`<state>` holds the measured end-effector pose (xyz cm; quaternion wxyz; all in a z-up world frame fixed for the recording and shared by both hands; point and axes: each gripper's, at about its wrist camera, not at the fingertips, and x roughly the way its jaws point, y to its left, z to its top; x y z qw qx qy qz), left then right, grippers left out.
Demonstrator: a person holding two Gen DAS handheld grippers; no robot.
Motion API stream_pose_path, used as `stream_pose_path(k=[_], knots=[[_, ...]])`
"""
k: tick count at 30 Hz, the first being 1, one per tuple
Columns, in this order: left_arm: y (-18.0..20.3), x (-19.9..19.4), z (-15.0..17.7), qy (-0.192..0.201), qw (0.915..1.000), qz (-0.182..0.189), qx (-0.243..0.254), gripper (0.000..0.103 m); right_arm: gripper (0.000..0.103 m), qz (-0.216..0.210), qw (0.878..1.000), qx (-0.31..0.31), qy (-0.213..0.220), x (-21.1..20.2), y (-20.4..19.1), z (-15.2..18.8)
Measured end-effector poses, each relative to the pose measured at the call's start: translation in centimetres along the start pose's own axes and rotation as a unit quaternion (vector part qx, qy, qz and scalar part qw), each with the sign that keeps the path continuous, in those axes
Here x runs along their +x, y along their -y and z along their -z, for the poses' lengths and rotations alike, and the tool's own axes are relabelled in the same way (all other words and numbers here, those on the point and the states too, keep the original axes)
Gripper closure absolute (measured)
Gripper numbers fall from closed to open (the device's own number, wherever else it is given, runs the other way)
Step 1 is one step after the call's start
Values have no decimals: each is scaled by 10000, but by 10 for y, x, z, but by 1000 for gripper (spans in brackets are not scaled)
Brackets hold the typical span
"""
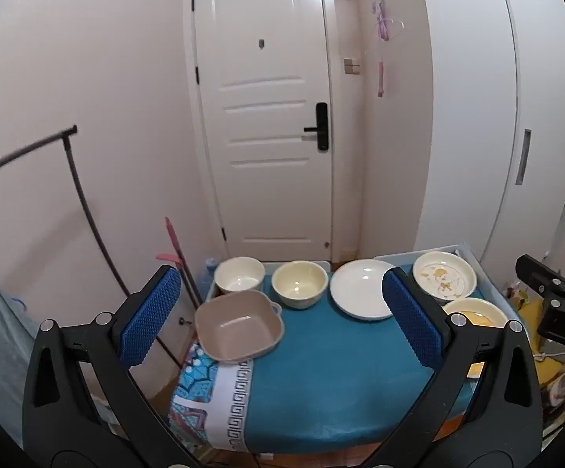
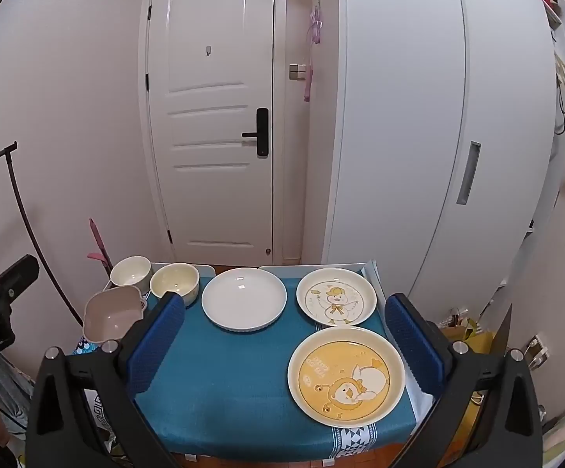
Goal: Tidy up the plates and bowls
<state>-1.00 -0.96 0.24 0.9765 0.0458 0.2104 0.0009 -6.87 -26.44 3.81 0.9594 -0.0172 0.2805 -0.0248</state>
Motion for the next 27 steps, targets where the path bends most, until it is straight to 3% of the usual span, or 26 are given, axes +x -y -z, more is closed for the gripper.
stream_pose_path(k=[11, 27], knots=[[-7, -8, -4, 156, 9998, -155, 15, 0, 0, 39, 10000, -24, 22, -4, -5, -3], [-5, -7, 0, 134, 9999, -30, 25, 0, 0, 80, 9999, -37, 48, -8, -7, -6]])
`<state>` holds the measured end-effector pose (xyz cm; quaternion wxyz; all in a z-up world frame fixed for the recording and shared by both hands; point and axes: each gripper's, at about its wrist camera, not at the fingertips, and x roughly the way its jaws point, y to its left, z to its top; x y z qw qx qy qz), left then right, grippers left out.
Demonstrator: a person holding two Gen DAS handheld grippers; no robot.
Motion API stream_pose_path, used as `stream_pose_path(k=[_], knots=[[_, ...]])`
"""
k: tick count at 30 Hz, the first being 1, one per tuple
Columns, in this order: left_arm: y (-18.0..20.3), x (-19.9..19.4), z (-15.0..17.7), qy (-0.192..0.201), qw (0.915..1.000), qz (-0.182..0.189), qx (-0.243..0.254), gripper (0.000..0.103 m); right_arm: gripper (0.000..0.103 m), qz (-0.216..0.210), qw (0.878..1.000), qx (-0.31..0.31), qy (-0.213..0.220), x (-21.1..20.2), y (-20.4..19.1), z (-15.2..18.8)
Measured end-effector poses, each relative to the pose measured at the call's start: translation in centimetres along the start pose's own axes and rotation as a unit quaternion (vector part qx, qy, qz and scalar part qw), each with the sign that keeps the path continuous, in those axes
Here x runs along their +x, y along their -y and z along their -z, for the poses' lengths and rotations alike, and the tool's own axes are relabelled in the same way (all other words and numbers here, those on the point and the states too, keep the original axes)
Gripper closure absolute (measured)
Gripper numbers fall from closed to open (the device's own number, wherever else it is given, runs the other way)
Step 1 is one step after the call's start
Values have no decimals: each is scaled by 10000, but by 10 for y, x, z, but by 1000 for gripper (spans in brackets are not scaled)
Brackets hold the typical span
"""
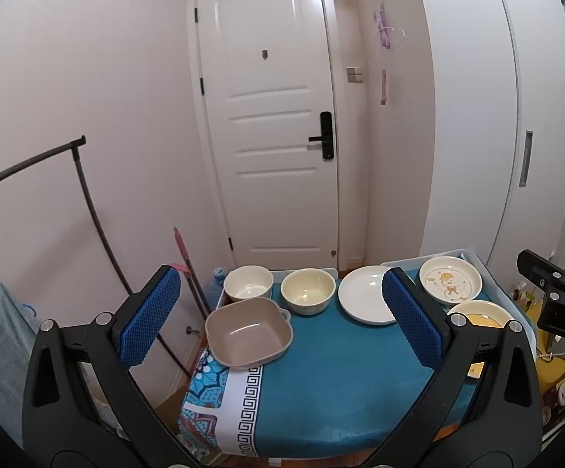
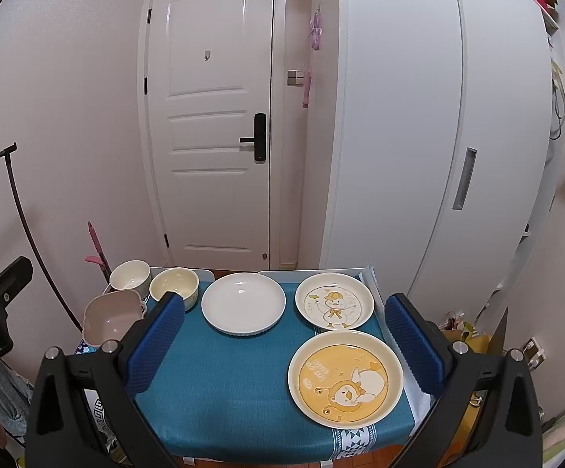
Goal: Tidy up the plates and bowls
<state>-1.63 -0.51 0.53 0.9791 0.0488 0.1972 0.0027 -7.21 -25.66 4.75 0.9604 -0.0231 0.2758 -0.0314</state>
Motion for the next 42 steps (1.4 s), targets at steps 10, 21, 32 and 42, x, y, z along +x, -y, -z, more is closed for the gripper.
stream_pose_path(k=[10, 21, 32, 42], knots=[[1, 0, 0, -8, 10000, 17, -6, 0, 0, 4, 10000, 21, -9, -1, 0, 0], [1, 4, -2, -60, 10000, 79, -11, 0, 0, 28, 10000, 27, -50, 1, -1, 0], [-1, 6, 0, -57, 9999, 94, -23, 0, 0, 42, 10000, 29, -67, 2, -2, 0], [-1, 6, -2, -56, 9999, 78, -29, 0, 0, 62, 9999, 35, -102, 5, -5, 0]])
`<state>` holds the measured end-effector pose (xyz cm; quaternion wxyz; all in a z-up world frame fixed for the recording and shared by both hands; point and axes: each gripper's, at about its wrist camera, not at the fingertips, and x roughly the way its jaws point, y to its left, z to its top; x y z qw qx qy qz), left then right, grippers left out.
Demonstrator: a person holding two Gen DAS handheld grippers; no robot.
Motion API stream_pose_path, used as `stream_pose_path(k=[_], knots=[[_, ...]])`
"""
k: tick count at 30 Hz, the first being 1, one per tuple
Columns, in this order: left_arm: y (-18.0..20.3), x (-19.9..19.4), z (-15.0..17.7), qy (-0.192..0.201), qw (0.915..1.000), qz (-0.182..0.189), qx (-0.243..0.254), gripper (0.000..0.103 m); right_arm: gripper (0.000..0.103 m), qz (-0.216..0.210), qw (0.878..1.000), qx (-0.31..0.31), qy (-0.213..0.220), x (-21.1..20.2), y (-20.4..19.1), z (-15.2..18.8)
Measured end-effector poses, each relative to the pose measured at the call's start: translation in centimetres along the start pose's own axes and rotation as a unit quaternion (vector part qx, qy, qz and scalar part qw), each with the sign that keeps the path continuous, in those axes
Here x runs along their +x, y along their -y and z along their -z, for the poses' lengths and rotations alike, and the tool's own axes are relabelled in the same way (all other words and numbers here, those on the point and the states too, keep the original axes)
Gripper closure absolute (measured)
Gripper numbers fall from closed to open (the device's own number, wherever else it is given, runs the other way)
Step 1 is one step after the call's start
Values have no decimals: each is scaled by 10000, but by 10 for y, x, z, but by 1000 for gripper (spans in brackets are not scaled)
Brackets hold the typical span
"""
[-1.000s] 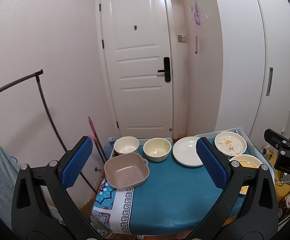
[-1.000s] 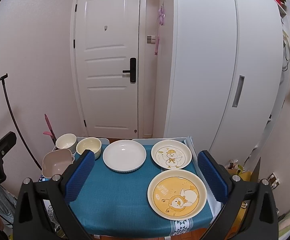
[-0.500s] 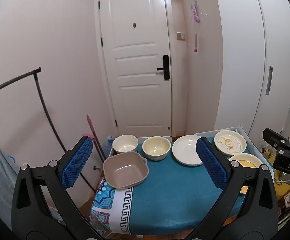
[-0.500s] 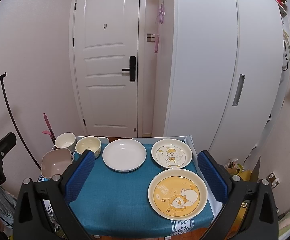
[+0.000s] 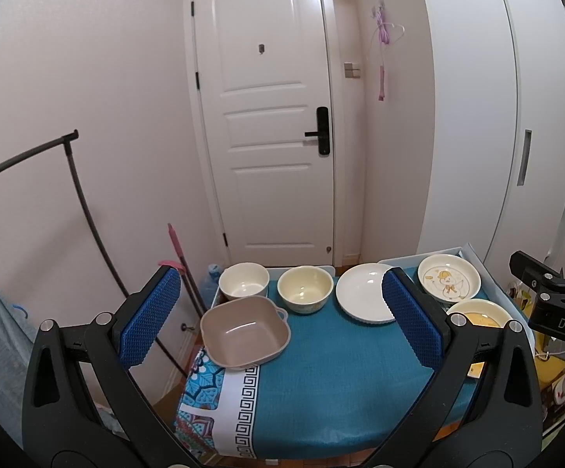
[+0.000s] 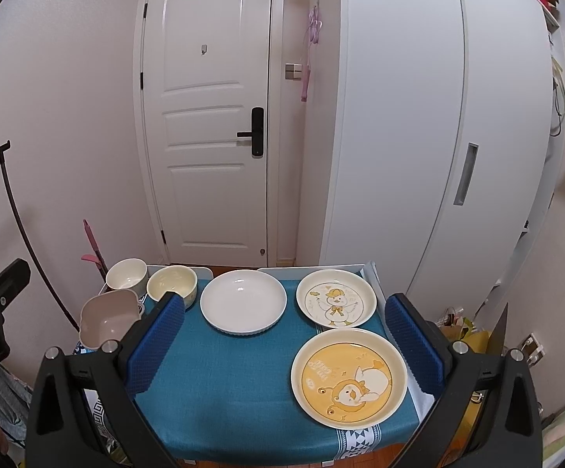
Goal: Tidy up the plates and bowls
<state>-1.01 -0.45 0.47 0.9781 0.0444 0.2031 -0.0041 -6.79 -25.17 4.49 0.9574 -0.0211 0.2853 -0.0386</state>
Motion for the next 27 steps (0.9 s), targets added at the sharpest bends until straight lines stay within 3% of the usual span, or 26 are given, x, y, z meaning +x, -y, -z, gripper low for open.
stream_pose_path(k=[16, 22, 27], knots=[[-10, 5, -2, 111, 9999, -91, -26, 0, 0, 14, 10000, 11, -6, 4, -3, 0], [-5, 19, -5, -10, 9999, 56, 133, 0, 0, 45, 9999, 117, -95, 13, -1, -3], [12, 43, 0, -365, 9987, 341, 79, 0, 0, 88, 9993, 170, -323, 33, 15, 9]])
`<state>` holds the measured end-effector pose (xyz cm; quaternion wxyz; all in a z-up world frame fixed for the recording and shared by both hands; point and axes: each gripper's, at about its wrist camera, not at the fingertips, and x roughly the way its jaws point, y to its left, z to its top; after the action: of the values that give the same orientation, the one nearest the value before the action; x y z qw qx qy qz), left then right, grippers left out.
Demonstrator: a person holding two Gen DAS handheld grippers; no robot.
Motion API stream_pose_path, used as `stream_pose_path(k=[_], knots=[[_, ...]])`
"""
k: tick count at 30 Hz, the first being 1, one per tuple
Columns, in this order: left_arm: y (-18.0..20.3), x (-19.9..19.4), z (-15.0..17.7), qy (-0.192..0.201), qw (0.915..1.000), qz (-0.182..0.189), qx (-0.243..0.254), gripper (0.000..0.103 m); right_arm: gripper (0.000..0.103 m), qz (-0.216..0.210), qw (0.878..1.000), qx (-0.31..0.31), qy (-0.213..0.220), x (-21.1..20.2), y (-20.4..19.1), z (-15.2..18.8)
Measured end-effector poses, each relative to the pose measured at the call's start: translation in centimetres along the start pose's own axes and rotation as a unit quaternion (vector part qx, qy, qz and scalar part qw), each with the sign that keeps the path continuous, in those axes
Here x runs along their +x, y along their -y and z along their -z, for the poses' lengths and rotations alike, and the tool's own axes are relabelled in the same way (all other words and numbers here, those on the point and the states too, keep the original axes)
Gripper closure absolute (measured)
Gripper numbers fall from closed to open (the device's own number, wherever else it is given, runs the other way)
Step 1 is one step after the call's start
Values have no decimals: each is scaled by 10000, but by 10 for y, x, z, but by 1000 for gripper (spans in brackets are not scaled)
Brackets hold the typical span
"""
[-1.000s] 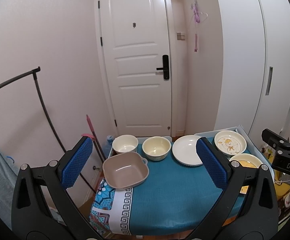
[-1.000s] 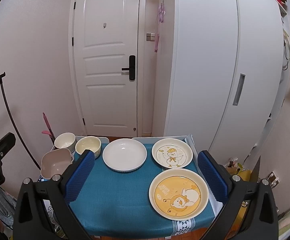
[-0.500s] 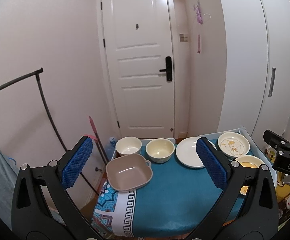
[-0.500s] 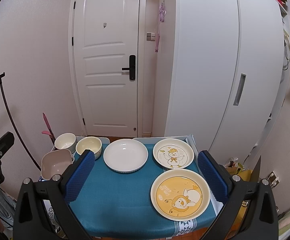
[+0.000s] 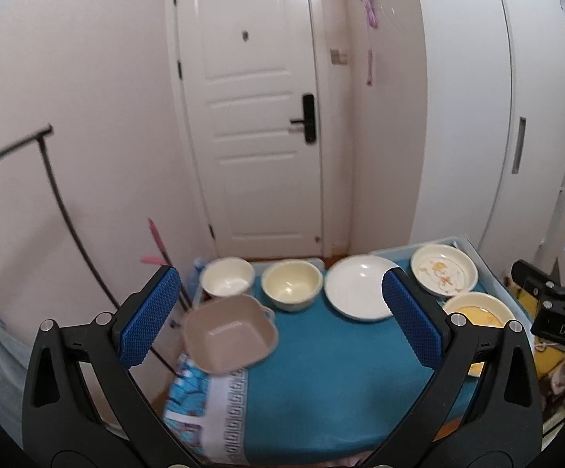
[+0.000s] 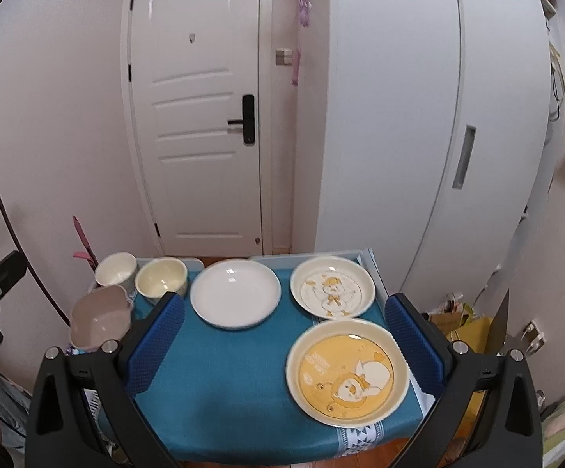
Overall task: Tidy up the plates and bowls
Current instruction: 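Grasp the rim of the large yellow duck plate with the right gripper while the left gripper grasps it too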
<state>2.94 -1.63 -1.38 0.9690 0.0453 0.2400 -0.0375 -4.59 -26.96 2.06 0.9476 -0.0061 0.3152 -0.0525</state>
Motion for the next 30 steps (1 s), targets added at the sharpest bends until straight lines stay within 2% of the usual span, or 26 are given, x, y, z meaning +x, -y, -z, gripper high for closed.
stream_pose_path(k=[5, 9, 12, 15, 18, 21, 23, 30], knots=[[43, 28, 14, -393, 9988, 260, 94, 0, 0, 28, 9996, 144, -259, 22, 41, 16], [85, 53, 31, -745, 9963, 413, 70, 0, 0, -51, 9988, 20, -494, 46, 79, 30], [119, 79, 47, -1181, 9915, 546, 44, 0, 1, -273, 9962, -79, -828, 72, 108, 41], [153, 112, 69, -1706, 9822, 781, -41, 0, 1, -557, 9922, -71, -1112, 102, 136, 52], [185, 146, 94, -2166, 9724, 872, -14, 1, 11, -823, 9863, -22, -1433, 135, 164, 65], [209, 174, 117, -2516, 9633, 936, 57, 7, 22, -1026, 9794, -2, -1740, 169, 187, 79], [223, 191, 129, -2711, 9574, 990, 37, 16, 35, -1183, 9740, 5, -1930, 188, 202, 90], [235, 216, 149, -3063, 9458, 1067, -137, 40, 55, -1718, 9572, -85, -2328, 229, 217, 111]])
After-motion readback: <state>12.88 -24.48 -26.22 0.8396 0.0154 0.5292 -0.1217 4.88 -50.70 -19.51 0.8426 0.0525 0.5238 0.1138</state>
